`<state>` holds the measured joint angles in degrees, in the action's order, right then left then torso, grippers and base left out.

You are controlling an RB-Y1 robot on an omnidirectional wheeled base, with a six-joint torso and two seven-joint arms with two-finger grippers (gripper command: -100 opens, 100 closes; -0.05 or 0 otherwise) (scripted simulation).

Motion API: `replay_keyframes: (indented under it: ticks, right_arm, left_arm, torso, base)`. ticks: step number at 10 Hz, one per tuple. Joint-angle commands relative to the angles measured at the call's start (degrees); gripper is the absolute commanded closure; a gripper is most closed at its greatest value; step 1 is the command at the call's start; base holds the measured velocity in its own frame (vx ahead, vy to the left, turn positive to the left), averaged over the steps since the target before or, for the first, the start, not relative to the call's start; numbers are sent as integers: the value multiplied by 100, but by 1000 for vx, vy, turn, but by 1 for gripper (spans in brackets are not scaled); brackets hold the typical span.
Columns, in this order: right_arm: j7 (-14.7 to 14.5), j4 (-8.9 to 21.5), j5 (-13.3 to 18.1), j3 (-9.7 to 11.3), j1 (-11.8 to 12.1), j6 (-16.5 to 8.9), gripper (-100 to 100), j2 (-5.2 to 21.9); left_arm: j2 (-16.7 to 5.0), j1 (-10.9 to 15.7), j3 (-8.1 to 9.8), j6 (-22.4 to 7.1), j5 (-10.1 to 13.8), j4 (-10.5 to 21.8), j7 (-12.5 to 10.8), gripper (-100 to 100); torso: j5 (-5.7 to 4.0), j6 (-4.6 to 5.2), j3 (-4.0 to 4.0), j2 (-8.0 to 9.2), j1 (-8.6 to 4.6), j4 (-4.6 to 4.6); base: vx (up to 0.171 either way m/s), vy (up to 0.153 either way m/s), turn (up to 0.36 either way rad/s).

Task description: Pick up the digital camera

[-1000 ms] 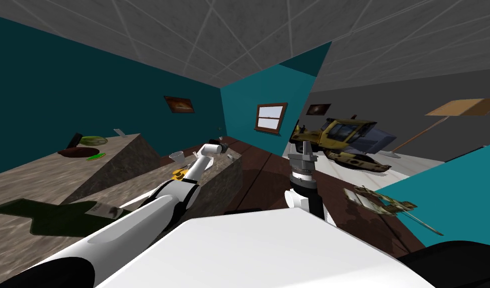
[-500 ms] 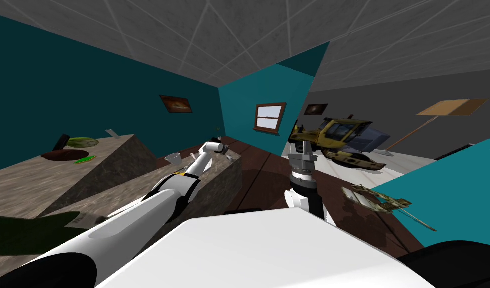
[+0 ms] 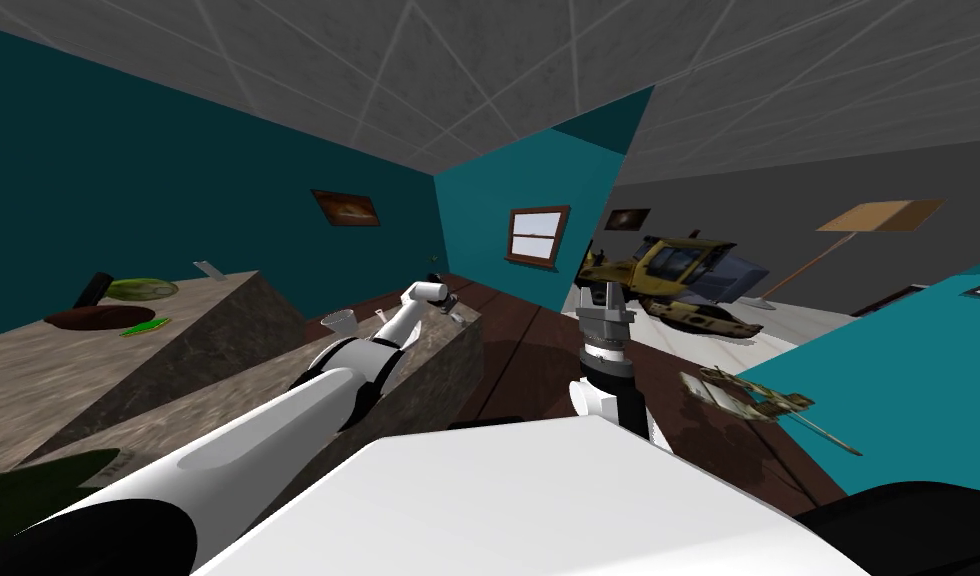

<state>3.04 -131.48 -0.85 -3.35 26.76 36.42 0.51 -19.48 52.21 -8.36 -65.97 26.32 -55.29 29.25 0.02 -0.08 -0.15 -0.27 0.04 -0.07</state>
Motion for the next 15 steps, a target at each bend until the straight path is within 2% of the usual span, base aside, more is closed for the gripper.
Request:
replay_keyframes:
  ticks: [1, 2, 3, 5, 7, 8, 11, 13, 15]
  right_arm:
    - [0, 0, 0, 0, 0, 0, 0, 0]
    - [0, 0, 0, 0, 0, 0, 0, 0]
    - [0, 0, 0, 0, 0, 0, 0, 0]
    - [0, 0, 0, 0, 0, 0, 0, 0]
    - [0, 0, 0, 0, 1, 0, 0, 0]
    - [0, 0, 0, 0, 0, 0, 0, 0]
    - [0, 0, 0, 0, 1, 0, 0, 0]
    - [0, 0, 0, 0, 0, 0, 0, 0]
    - [0, 0, 0, 0, 0, 0, 0, 0]
  left_arm:
    - [0, 59, -41, -203, 14, 161, 11, -100]
    - [3, 228, -112, -424, 57, 379, 52, -100]
    - [3, 228, -112, -464, 57, 465, 52, -100]
    - [20, 505, -244, -840, 127, 892, 122, -100]
    - [33, 611, -305, -1112, 155, 1174, 151, -100]
    - [33, 611, -305, -1112, 155, 1254, 151, -100]
    - [85, 789, -445, -1513, 209, 1787, 208, -100]
    - [121, 783, -493, -1618, 223, 1952, 223, -100]
    - [104, 742, -490, -1666, 220, 1839, 196, -100]
  torso:
    - [0, 0, 0, 0, 0, 0]
    - [0, -2, -1, 0, -1, -1]
    - [0, -1, -3, -5, -2, -1]
    - [0, 0, -2, -3, -1, -1]
    - [1, -3, -8, -11, -1, -4]
    - [-1, -1, -6, -10, -5, -3]
    - [-2, -1, -7, -12, -8, -3]
    - [-2, -3, 2, 7, -11, -1]
    - [-1, -3, 10, 19, -5, 3]
  base:
    - [57, 3, -25]
    - [69, -1, -40]
    - [57, 3, -25]
    - [80, 8, -57]
    - [79, -4, -26]
    - [54, -3, -17]
    - [76, -15, -27]
    - [24, -22, 12]
    - [0, 0, 0]
